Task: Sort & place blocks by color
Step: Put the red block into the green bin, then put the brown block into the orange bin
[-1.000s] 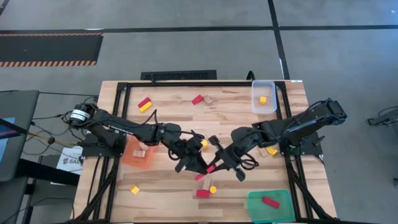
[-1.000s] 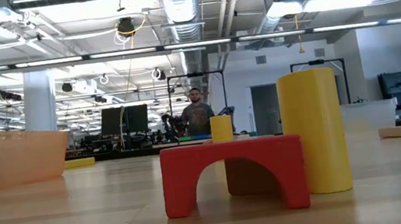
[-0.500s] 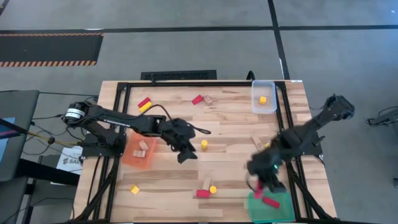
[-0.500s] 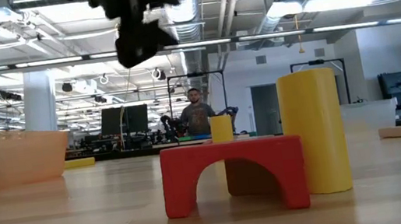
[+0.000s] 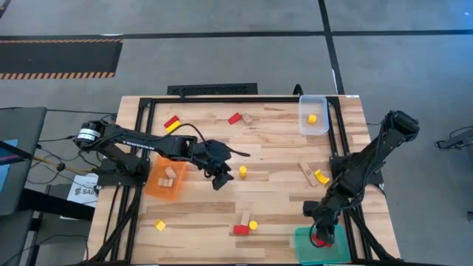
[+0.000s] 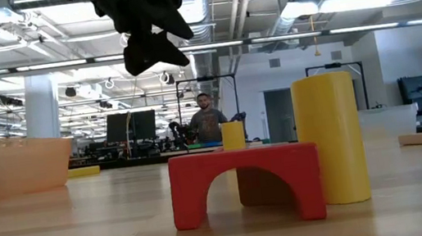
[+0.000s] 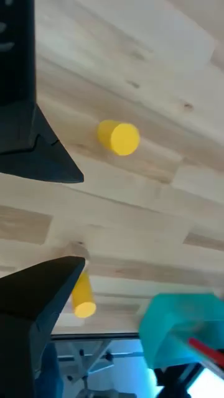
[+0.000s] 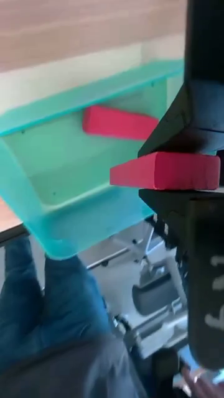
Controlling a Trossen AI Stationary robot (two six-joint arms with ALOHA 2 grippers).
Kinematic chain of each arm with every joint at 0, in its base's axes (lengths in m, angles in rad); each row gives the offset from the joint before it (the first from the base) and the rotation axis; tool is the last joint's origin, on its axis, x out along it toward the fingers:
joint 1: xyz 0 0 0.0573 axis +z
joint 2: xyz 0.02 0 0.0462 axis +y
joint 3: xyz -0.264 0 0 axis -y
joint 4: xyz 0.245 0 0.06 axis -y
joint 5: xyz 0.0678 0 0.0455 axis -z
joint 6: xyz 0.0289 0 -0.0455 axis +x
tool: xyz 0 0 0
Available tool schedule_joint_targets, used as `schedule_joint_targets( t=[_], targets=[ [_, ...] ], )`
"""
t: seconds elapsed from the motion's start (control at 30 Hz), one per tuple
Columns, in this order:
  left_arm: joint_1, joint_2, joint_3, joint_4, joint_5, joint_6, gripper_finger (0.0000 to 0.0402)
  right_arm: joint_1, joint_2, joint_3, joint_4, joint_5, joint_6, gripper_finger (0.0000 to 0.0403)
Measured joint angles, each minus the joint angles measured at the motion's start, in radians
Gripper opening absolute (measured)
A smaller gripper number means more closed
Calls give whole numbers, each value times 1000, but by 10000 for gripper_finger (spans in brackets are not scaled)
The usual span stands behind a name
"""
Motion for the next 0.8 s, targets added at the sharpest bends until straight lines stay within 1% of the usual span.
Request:
schedule_joint_targets(
  t=[0.2, 0.37, 0.47, 0.53, 0.63, 0.8],
  targets=[
    [13, 0, 0, 0, 23, -1, 189, -4, -2, 0, 50, 0, 43, 149],
    [7, 0, 0, -1, 27, -2, 189, -4, -2, 0, 50, -2, 43, 211],
    [7, 0, 0, -1, 27, -2, 189, -4, -2, 0, 51, -8, 38, 240],
    [7, 0, 0, -1, 27, -2, 189, -4, -8, 0, 48, -12, 33, 251],
    [7, 0, 0, -1, 28, -2, 189, -11, -30, 0, 47, -10, 20, 254],
    [7, 0, 0, -1, 27, -2, 189, -24, -91, 0, 44, 79, 16, 251]
  ],
)
